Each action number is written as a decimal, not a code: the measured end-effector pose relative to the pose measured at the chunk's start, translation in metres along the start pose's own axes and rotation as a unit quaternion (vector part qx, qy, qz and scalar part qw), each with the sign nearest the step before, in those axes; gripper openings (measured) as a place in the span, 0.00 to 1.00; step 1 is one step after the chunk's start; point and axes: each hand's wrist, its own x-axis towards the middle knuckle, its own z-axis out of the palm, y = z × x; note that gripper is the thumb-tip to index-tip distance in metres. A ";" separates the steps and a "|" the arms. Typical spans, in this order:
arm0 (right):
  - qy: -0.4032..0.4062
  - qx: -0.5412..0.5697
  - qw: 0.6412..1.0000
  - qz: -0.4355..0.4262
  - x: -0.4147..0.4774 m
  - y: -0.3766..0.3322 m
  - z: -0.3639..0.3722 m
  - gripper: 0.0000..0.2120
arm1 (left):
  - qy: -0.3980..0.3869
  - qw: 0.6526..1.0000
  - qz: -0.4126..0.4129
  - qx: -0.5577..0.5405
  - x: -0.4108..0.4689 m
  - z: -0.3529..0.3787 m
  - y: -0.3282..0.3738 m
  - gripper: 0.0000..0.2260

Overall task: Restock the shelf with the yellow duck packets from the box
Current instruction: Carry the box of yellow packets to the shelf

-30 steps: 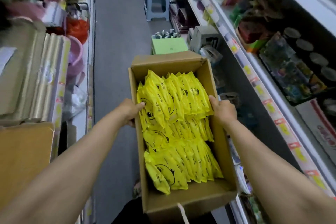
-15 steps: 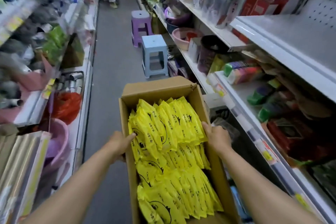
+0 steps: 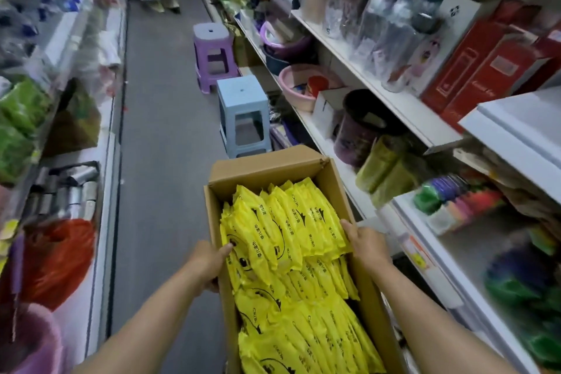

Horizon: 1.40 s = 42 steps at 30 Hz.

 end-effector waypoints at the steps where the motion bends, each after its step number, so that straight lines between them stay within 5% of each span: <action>1: 0.001 0.001 1.000 0.004 0.011 -0.007 0.002 0.30 | -0.003 1.000 -0.003 0.001 0.011 -0.004 0.010 0.16; 18: -0.020 -0.006 1.000 -0.019 0.145 -0.041 0.015 0.27 | 0.045 0.998 -0.032 0.044 0.122 -0.001 0.082 0.20; 42: -0.099 -0.078 0.988 0.091 0.138 0.075 0.059 0.29 | -0.061 0.991 -0.110 0.039 0.159 0.109 0.010 0.17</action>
